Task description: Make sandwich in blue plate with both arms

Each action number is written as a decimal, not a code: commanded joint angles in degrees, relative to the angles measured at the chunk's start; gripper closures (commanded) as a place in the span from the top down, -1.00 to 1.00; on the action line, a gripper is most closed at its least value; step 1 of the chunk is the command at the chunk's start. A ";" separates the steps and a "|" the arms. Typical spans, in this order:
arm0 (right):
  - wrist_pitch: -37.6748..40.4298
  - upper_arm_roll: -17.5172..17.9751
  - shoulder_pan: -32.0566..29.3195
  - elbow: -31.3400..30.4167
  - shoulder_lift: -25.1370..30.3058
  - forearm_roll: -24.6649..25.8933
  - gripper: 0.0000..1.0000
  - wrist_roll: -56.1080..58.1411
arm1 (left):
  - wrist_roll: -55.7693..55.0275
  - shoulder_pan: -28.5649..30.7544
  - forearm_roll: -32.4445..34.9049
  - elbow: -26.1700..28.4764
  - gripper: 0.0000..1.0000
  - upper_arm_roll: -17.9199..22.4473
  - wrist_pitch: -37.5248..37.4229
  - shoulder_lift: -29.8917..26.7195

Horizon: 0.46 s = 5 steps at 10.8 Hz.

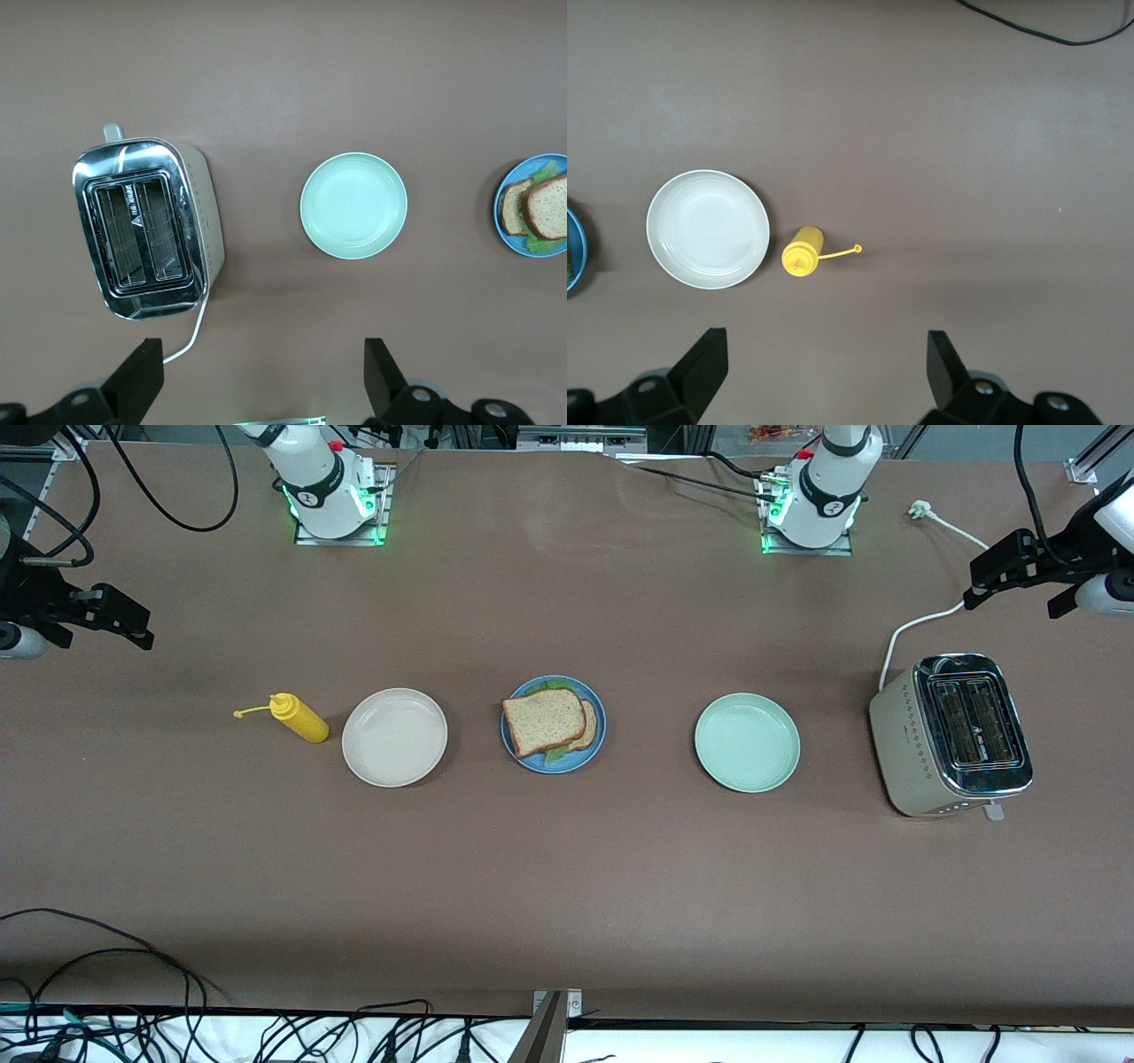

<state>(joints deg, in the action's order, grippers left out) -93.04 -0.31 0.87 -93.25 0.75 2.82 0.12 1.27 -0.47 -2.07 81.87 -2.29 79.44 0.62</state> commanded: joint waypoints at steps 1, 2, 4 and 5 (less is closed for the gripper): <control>0.58 0.13 0.10 0.97 -0.22 0.79 1.00 -0.74 | -0.13 -0.50 -1.09 -2.32 1.00 0.62 -1.84 0.88; 0.57 0.04 0.10 0.97 -0.13 0.79 1.00 -0.74 | -0.05 -0.33 -1.09 -2.33 1.00 0.71 -1.84 0.88; 0.84 0.13 0.10 0.97 -0.13 0.79 1.00 -0.74 | -0.13 -0.15 -1.09 -2.33 1.00 0.71 -1.84 0.88; 0.84 0.13 0.10 0.88 -0.13 0.79 1.00 -0.74 | -0.05 -0.15 -0.92 -2.33 1.00 0.62 -1.84 0.88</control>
<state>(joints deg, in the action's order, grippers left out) -92.99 -0.31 0.87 -93.25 0.75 2.82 0.12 1.19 -0.59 -2.07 81.71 -1.95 79.16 0.62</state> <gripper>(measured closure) 0.000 0.000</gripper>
